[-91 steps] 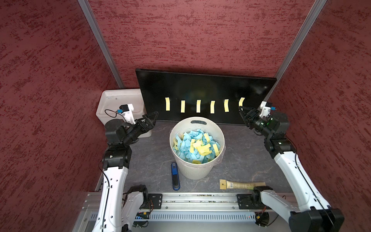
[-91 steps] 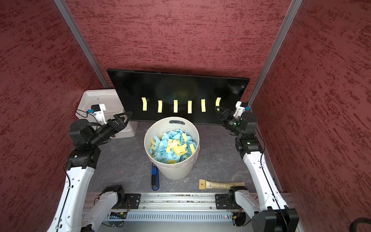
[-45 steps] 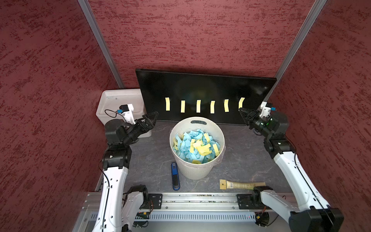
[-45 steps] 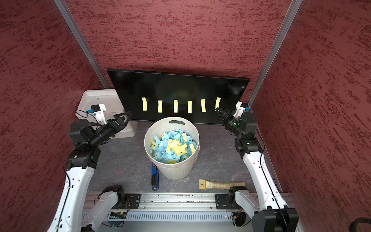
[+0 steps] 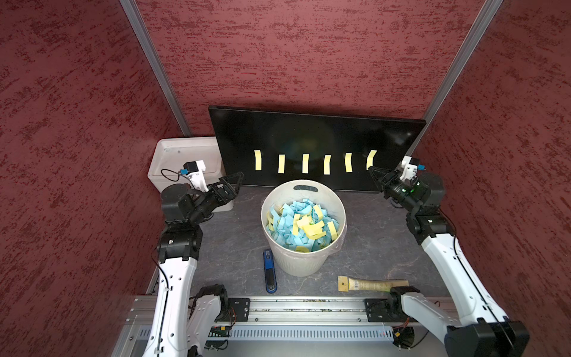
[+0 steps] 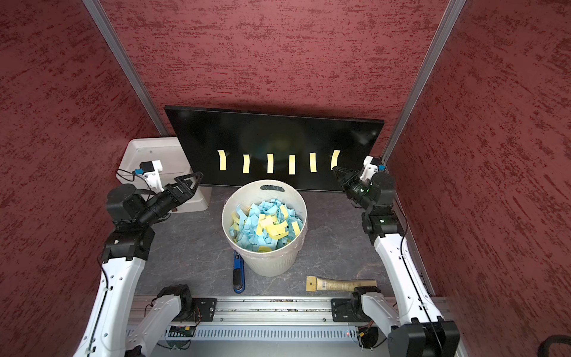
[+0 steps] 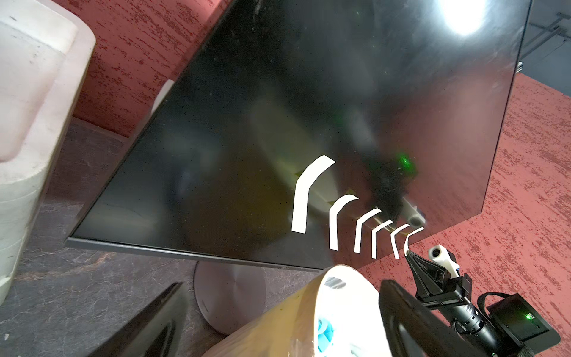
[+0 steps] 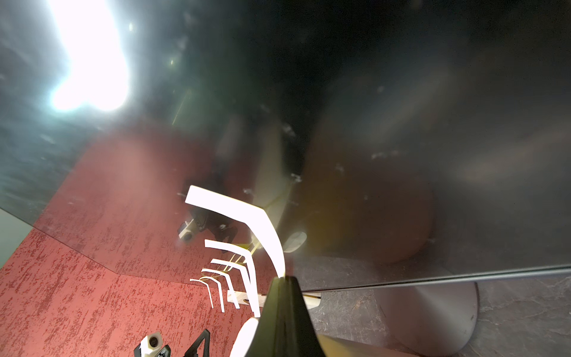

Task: Remove the sticky note from the monitor
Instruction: Tear off the sticky note from the monitor, then place the sticky note in the trash bin.

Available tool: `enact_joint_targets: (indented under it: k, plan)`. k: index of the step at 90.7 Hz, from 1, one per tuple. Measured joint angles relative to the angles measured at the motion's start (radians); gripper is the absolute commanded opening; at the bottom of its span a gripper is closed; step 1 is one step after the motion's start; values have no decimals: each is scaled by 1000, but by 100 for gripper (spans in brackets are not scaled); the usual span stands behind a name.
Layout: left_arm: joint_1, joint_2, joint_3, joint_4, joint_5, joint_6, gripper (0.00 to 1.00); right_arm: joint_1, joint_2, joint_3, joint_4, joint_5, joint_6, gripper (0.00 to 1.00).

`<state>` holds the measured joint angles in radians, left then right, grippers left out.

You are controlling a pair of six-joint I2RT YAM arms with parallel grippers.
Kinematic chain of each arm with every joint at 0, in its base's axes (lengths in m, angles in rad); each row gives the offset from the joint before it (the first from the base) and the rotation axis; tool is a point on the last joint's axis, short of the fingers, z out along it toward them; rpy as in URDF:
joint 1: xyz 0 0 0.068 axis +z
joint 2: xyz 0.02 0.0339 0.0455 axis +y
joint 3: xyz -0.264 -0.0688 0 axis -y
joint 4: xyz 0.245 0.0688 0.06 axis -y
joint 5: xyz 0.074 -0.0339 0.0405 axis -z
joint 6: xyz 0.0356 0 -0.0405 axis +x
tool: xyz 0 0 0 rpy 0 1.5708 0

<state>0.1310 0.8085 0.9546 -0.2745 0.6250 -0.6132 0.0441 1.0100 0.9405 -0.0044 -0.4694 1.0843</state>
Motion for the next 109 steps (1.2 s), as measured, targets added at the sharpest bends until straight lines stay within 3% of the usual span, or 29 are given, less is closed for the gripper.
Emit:
enact_joint_targets:
  k: [63, 109]
  plan:
    - [0, -5, 0, 0, 0, 0, 100, 0, -109, -8, -27, -53, -27, 0]
    - [0, -5, -1, 0, -1, 0, 100, 0, -156, -6, -103, -168, -95, 0]
